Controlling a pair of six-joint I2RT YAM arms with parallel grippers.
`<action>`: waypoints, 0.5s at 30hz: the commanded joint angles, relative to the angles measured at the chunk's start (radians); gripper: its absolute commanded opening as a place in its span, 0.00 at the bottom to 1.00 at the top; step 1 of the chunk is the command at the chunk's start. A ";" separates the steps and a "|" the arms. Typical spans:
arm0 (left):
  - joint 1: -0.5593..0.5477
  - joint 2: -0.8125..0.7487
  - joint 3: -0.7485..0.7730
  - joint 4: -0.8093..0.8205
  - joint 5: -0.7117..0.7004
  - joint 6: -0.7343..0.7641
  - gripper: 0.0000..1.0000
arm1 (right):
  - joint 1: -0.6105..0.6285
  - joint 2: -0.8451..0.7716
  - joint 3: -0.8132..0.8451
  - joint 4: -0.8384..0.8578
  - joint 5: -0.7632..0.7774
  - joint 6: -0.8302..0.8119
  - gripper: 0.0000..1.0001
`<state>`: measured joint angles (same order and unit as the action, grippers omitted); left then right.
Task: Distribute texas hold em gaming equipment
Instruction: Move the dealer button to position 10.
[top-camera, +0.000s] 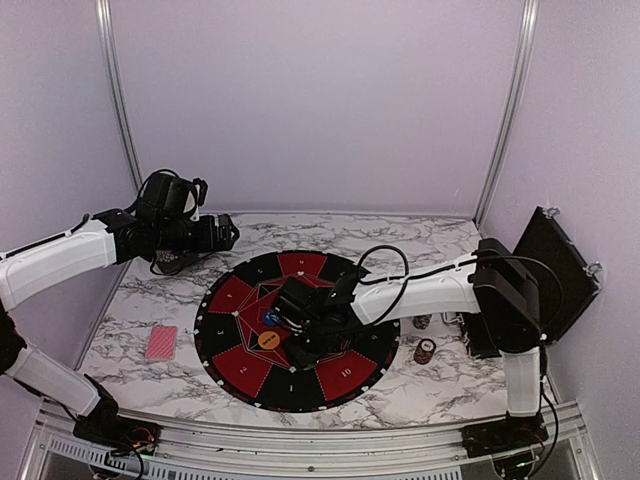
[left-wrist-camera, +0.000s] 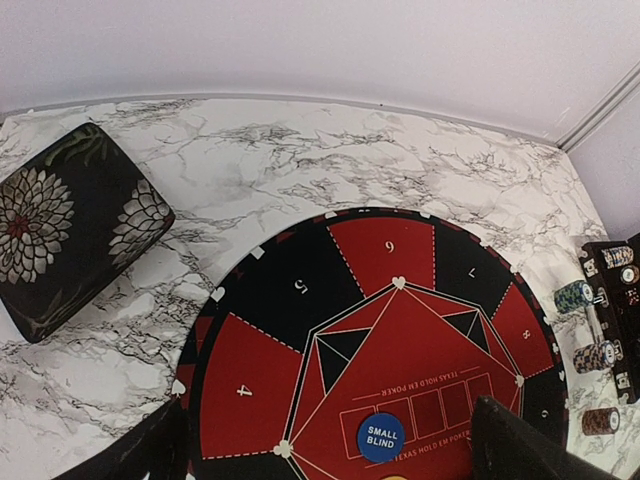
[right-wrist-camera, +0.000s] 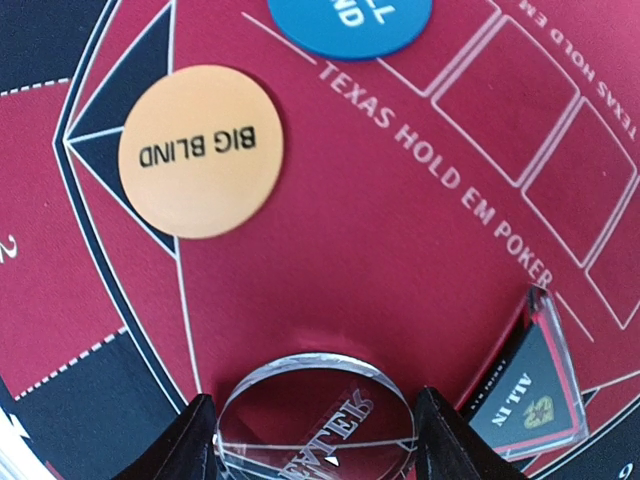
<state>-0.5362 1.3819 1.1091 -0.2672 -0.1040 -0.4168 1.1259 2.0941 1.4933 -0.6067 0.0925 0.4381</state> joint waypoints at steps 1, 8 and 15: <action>0.004 0.012 -0.005 -0.002 0.009 -0.003 0.99 | -0.034 -0.021 -0.067 -0.085 -0.012 0.033 0.53; 0.005 0.017 -0.005 -0.002 0.012 -0.002 0.99 | -0.054 -0.027 -0.079 -0.083 0.000 0.026 0.53; 0.005 0.018 -0.004 -0.003 0.013 -0.002 0.99 | -0.072 -0.031 -0.081 -0.085 0.018 0.021 0.53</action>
<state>-0.5358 1.3891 1.1091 -0.2672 -0.0990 -0.4194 1.0878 2.0544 1.4425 -0.6029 0.0742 0.4458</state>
